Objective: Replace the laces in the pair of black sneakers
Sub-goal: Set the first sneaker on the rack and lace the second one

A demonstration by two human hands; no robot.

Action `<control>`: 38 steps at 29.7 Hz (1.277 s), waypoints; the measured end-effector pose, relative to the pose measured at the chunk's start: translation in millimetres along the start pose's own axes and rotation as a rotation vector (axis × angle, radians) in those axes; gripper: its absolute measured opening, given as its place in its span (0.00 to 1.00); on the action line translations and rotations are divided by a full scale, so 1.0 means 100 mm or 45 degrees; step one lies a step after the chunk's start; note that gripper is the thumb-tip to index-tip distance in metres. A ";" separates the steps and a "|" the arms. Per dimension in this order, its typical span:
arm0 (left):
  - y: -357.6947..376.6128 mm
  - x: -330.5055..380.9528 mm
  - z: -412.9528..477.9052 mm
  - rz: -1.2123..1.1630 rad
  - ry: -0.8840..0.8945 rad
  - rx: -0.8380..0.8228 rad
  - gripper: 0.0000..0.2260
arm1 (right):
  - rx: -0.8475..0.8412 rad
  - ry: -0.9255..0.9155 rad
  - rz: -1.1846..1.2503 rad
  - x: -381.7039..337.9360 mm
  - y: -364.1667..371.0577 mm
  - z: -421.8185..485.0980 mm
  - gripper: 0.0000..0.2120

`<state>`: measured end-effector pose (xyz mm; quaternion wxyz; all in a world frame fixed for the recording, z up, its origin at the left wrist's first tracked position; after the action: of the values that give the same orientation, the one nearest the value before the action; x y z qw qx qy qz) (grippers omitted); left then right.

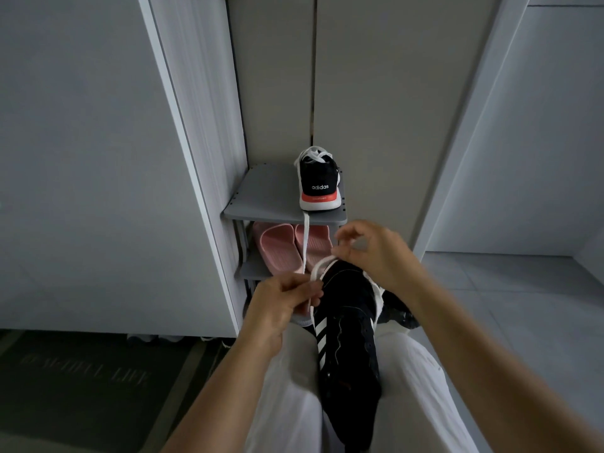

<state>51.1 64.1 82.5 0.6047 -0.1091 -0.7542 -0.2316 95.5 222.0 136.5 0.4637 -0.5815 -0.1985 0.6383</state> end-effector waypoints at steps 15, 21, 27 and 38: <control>0.04 -0.29 -0.14 0.250 0.192 0.153 0.02 | -0.099 0.534 0.144 0.09 0.59 -0.91 0.07; 0.04 -0.28 -0.16 0.598 0.468 0.224 0.08 | -0.100 0.692 0.519 0.10 0.65 -0.92 0.10; 0.07 -0.31 -0.16 0.422 0.425 0.240 0.09 | -0.085 0.763 0.751 0.04 0.62 -0.96 0.09; 0.13 -0.28 -0.15 0.610 0.519 0.181 0.02 | -0.095 0.756 0.872 -0.01 0.58 -0.96 0.11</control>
<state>76.9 71.1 60.7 0.7867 -0.1924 -0.5847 -0.0462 163.9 165.3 67.9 0.2414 -0.7878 0.1242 0.5529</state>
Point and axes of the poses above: each hand's wrist, its own z-axis towards the middle knuckle, its own y-axis out of the palm, x = y × z, the point moved 1 cm from there along z, towards the middle knuckle, and after that the axes turned 7 degrees about -z, right-handed, at the moved point
